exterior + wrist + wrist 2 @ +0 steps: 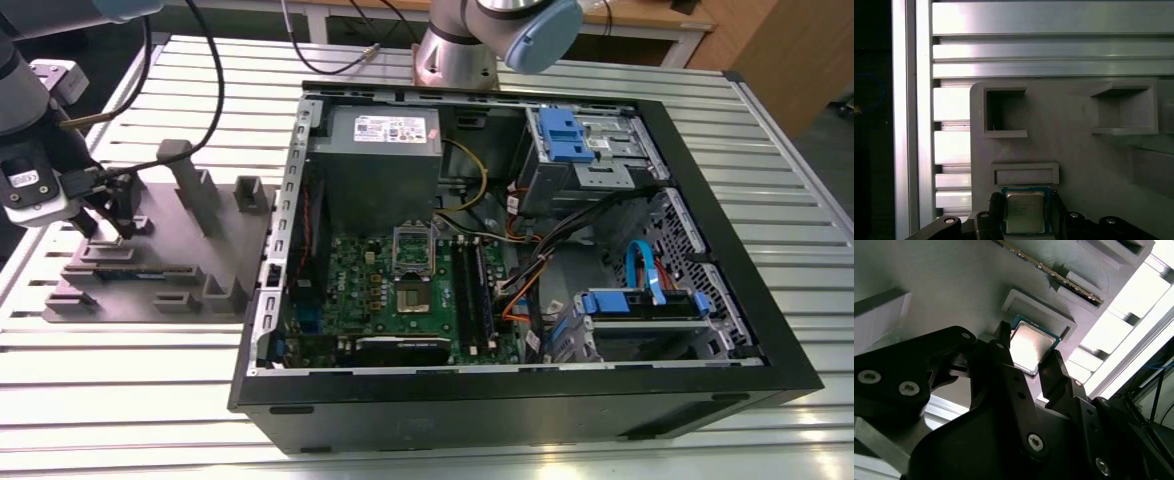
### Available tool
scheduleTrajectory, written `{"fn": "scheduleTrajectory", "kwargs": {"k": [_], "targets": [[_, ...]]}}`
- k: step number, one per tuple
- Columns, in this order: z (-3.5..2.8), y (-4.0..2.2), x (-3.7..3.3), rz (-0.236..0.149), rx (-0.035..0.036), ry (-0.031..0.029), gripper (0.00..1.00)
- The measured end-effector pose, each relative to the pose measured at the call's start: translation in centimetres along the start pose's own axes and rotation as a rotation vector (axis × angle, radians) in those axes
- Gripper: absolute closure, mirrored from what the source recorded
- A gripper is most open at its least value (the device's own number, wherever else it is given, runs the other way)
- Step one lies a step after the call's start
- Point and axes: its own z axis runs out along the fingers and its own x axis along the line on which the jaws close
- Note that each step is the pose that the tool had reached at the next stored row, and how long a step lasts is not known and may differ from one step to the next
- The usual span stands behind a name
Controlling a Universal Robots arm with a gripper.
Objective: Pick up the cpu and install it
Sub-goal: 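Pick up the cpu and move it towards the insertion slot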
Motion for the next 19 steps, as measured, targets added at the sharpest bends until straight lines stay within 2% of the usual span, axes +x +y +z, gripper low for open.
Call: {"fn": "scheduleTrajectory", "kwargs": {"k": [9,19], "targets": [[-0.44,0.01,-0.01,0.0,0.0001,0.0001,0.53],[-1.69,0.03,-0.04,0.0,0.0001,0.0001,0.53]]}}
